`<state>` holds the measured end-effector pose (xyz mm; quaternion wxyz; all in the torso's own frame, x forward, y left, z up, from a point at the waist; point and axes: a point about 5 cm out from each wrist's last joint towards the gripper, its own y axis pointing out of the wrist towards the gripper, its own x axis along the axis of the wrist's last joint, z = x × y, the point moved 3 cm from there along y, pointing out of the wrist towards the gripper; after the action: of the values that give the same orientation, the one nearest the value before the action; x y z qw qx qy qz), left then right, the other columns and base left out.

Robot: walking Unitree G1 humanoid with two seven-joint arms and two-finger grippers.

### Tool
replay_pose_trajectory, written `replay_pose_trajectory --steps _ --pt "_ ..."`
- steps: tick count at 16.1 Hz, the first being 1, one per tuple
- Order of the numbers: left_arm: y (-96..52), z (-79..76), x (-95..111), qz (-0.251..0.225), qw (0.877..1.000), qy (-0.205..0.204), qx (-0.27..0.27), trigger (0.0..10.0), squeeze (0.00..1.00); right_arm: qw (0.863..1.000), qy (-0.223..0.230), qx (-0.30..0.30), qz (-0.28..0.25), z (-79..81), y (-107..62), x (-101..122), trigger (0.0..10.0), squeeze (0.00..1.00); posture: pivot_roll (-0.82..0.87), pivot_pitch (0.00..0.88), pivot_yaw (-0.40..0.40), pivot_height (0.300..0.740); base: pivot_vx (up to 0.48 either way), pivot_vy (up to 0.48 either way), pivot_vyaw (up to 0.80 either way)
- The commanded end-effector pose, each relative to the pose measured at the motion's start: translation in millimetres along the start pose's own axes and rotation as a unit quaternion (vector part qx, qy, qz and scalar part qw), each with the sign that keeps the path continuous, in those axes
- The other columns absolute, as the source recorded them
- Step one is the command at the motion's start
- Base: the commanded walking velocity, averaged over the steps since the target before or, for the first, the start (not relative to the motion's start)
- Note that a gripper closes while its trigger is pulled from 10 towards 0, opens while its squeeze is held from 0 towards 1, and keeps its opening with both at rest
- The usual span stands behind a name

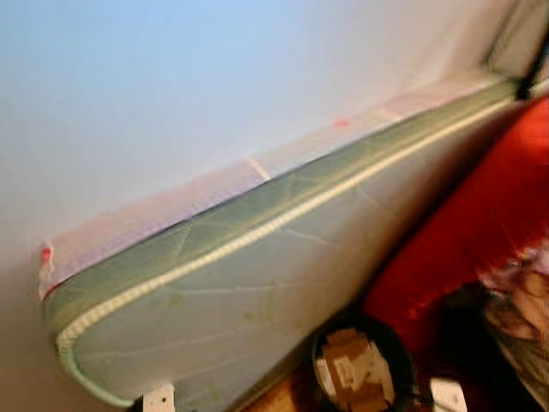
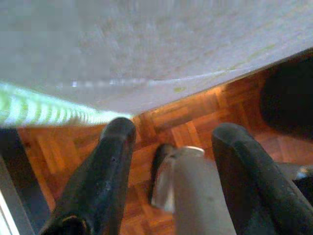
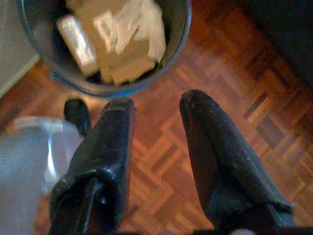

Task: Clean up the room

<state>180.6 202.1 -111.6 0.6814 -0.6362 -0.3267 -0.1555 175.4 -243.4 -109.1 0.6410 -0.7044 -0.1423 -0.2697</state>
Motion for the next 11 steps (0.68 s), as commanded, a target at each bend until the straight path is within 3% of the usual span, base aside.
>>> replay_pose_trajectory --steps 1,9,11 --pt "10.1 22.1 40.8 0.018 0.987 0.155 -0.043 10.0 0.00 0.996 0.039 0.072 -0.027 43.1 7.9 38.9 10.0 0.00 0.01 0.000 0.004 0.740 0.000 0.000 -0.78" --pt "10.4 21.4 42.4 0.014 0.988 0.147 -0.042 10.0 0.00 0.996 0.042 0.071 -0.027 43.4 8.1 39.6 10.0 0.00 0.01 0.000 0.004 0.740 0.000 0.000 -0.78" --pt "10.4 21.1 42.5 0.014 0.988 0.149 -0.043 10.0 0.00 0.996 0.046 0.071 -0.029 43.4 8.0 39.8 10.0 0.00 0.01 0.000 0.004 0.740 0.000 0.000 -0.25"
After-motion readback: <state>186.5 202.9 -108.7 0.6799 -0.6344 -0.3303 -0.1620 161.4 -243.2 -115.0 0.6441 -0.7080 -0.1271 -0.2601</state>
